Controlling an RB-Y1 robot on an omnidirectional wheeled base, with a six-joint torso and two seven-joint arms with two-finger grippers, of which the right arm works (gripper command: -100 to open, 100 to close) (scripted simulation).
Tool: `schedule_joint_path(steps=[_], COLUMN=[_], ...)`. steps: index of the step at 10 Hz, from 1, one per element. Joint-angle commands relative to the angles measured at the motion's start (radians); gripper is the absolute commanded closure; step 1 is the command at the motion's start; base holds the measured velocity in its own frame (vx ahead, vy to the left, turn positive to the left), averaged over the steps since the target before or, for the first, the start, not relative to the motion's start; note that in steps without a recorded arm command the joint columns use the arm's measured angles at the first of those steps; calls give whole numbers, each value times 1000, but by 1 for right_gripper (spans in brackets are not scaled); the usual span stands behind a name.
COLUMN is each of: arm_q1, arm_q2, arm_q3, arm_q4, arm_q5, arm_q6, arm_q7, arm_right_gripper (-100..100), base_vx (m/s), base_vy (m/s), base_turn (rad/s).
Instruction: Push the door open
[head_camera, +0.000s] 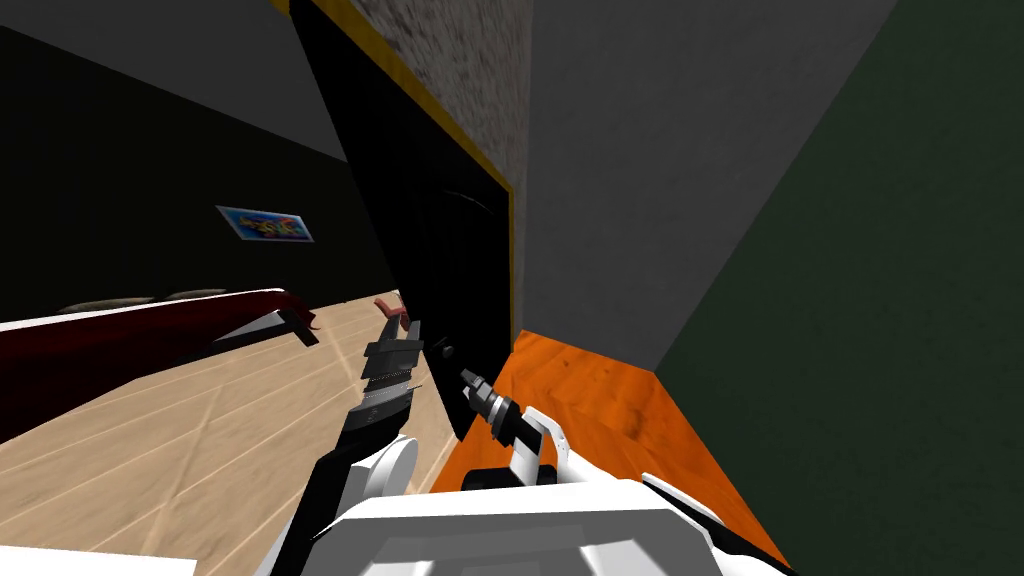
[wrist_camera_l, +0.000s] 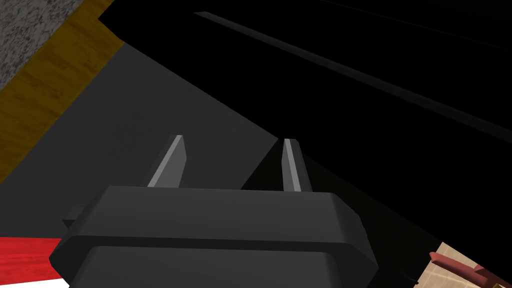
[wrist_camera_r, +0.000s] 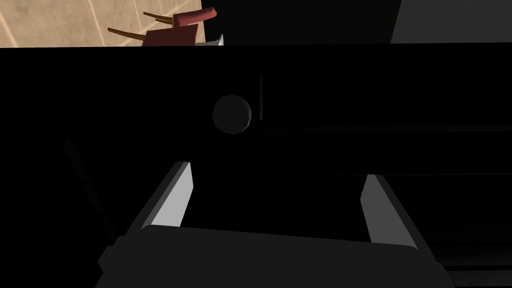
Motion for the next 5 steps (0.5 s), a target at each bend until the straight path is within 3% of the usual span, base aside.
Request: schedule_joint_path(steps=[1,4,5], arm_q1=[-24,-50,-41], arm_q2=[-6,-12,-16], arm_q3=[32,69,61], arm_q4=[30,70,51], arm_q5=[-1,-2,-1], arm_q6=[7,8,11], arm_q7=[-9,-19,-16], arm_right_gripper=[-100,-100,-100], base_vx=[207,201,91], base_vy=[43,46,25], base_turn=[-67,-47,-8])
